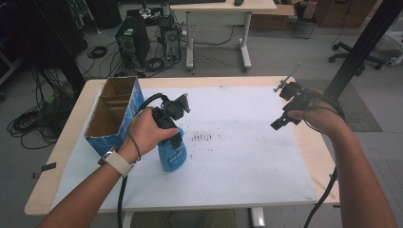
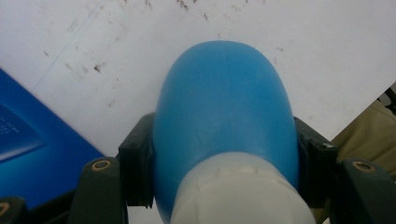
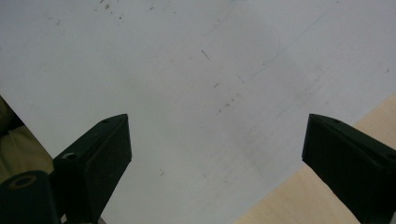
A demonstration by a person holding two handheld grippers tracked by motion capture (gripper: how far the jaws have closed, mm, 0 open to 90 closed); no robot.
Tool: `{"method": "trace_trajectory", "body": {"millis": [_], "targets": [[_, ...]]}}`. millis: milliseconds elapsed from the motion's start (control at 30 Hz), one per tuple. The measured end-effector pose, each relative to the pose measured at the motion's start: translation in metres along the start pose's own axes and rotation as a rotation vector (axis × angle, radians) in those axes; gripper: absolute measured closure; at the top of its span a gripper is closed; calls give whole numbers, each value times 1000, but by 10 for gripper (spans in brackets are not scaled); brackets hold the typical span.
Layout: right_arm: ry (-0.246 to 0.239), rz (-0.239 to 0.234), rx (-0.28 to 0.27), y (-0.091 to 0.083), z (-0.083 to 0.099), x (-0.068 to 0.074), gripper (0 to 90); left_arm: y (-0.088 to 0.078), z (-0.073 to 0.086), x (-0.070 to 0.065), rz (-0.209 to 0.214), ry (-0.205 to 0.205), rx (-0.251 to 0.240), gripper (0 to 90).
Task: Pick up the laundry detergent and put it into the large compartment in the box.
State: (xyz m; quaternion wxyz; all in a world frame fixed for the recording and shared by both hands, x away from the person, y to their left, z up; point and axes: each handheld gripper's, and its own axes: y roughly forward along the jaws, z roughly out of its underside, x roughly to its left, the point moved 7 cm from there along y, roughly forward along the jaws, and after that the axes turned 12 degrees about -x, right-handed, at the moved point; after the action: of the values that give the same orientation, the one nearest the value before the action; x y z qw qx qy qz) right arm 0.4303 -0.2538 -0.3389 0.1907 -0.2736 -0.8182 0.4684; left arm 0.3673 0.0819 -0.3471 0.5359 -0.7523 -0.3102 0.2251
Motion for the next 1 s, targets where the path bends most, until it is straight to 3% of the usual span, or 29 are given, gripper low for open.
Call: {"method": "trace_trajectory", "body": {"millis": [1000], "targets": [[-13, -1, -3, -2, -4, 4, 84, -47, -6, -8, -17, -28, -30, 374]]}}
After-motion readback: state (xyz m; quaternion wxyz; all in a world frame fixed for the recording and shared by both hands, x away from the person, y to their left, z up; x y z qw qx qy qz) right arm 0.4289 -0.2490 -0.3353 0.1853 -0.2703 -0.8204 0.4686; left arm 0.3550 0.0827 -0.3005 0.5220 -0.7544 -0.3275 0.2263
